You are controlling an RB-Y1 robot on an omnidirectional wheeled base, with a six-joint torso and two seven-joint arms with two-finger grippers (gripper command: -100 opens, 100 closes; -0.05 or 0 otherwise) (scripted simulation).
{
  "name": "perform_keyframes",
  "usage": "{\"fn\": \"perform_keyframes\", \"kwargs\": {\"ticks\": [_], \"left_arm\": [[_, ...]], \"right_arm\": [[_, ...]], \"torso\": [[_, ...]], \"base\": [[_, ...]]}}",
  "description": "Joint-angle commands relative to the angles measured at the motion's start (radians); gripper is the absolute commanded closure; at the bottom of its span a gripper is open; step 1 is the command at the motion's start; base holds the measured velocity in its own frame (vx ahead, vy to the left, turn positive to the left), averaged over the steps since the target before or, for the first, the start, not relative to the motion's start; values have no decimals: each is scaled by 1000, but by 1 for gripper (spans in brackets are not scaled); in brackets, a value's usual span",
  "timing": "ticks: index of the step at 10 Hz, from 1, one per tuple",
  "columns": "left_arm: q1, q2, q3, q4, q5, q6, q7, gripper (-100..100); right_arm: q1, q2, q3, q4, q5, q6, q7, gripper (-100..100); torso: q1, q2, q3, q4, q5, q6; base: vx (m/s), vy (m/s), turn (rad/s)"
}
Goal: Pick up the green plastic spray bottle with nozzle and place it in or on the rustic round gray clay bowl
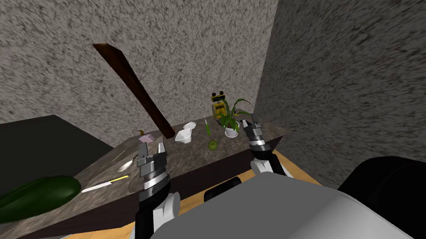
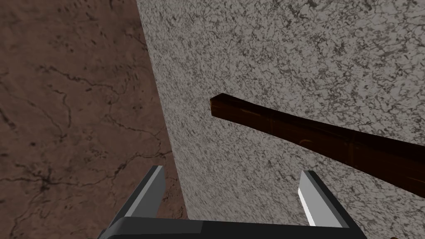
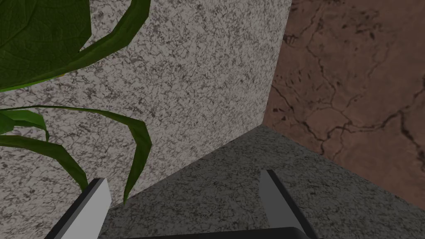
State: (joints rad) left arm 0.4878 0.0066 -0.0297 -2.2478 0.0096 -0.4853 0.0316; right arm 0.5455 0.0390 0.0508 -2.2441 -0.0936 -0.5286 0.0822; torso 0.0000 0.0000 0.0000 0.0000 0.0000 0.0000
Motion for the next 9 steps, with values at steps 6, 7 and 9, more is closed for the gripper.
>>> {"fn": "perform_keyframes", "kwargs": {"ticks": [6, 7, 9], "left_arm": [[0, 0, 0, 0, 0, 0, 0, 0], [0, 0, 0, 0, 0, 0, 0, 0], [0, 0, 0, 0, 0, 0, 0, 0]], "right_arm": [[-69, -175, -16, 69, 43, 82, 32, -100], [-88, -198, -20, 86, 54, 103, 40, -100], [-129, -242, -28, 124, 78, 148, 60, -100]], "torso": [[0, 5, 3, 1, 0, 0], [0, 6, 3, 1, 0, 0], [0, 7, 4, 2, 0, 0]], "base": [[-59, 10, 84], [-103, 18, 142], [-120, 17, 134]]}}
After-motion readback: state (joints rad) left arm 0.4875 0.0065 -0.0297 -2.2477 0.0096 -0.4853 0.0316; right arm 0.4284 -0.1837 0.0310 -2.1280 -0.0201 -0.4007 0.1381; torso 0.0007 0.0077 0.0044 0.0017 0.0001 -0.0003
